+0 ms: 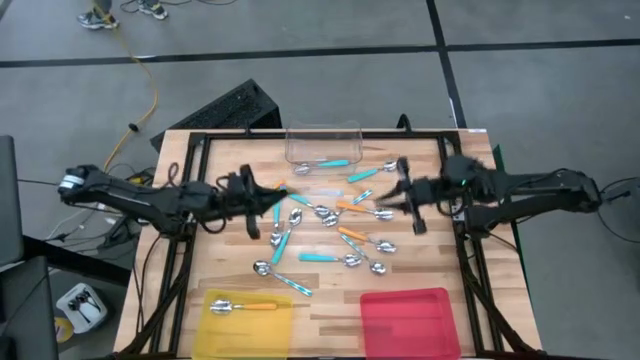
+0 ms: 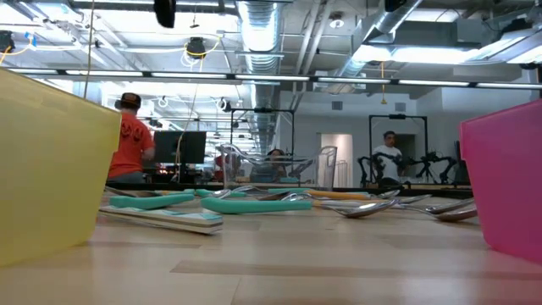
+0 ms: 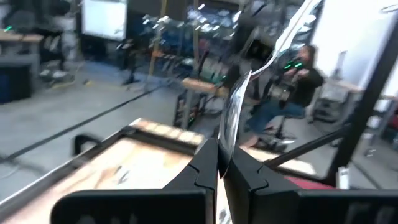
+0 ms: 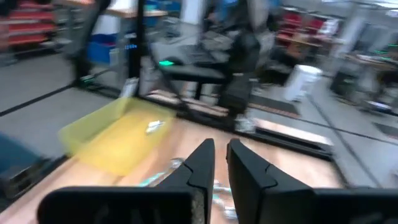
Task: Sort silverware by color (type)
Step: Put the white and blue spoon into the red bin
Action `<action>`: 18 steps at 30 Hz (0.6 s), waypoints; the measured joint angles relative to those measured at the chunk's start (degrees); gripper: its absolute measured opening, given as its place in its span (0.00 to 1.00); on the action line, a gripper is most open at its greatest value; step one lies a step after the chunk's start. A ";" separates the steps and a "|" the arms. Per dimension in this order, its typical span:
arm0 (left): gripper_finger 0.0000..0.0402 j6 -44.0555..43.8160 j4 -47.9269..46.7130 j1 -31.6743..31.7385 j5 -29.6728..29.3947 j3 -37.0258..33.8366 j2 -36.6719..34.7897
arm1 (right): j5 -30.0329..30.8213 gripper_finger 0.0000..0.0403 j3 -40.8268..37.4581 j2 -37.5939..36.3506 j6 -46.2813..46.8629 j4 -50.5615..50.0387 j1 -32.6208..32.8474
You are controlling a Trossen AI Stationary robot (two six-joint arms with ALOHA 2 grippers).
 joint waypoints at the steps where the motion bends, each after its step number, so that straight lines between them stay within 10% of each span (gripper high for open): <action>1: 0.00 1.15 2.18 -0.63 0.09 0.00 1.39 | 0.72 0.19 -0.69 0.79 -0.74 1.70 1.28; 18: 0.00 1.74 25.07 -1.64 4.12 0.00 19.58 | 14.06 0.65 -2.37 16.25 -9.06 33.85 9.40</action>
